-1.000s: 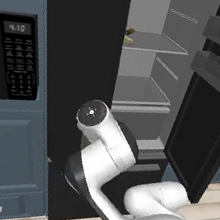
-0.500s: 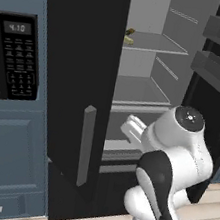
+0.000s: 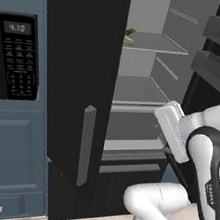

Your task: Retrieve the butter from the fridge and place it on a plate on the dining table. Then retrieve the butter knife by the fridge and place it near the plate.

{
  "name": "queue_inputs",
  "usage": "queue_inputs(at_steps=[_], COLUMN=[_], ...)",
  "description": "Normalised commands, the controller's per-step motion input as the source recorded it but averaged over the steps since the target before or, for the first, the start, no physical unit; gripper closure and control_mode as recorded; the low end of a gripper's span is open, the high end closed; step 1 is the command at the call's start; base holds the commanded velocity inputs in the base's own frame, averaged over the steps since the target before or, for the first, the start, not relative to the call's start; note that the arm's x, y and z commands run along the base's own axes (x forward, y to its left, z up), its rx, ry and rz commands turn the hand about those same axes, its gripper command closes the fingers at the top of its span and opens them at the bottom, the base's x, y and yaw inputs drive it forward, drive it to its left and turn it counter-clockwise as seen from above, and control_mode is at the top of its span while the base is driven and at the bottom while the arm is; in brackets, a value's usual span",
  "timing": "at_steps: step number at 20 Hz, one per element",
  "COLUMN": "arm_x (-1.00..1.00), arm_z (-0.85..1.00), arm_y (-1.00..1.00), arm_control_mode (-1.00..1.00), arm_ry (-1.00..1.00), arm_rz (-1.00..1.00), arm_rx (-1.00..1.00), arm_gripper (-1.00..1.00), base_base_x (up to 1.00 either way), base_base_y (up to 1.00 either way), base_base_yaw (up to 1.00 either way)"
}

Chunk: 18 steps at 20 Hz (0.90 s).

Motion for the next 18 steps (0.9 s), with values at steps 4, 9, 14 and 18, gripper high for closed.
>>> queue_inputs(at_steps=[4, 9, 14, 18], arm_x=[0.75, 0.97, 1.00, 0.97], arm_z=[-0.27, -0.22, -0.18, -0.24], arm_y=[0.14, 0.13, 0.34, 0.46], arm_control_mode=[-1.00, -1.00, -1.00, -1.00], arm_ry=[0.01, 0.14, 0.18, 0.19], arm_rz=[0.04, 0.03, 0.08, 0.05], arm_rx=[0.05, 0.01, 0.04, 0.05], arm_gripper=[-1.00, -1.00, -1.00, -1.00], base_base_x=[0.00, 0.00, 0.00, 0.00], base_base_y=[0.00, 0.00, 0.00, 0.00], base_base_yaw=[0.00, 0.00, 0.00, 0.00])
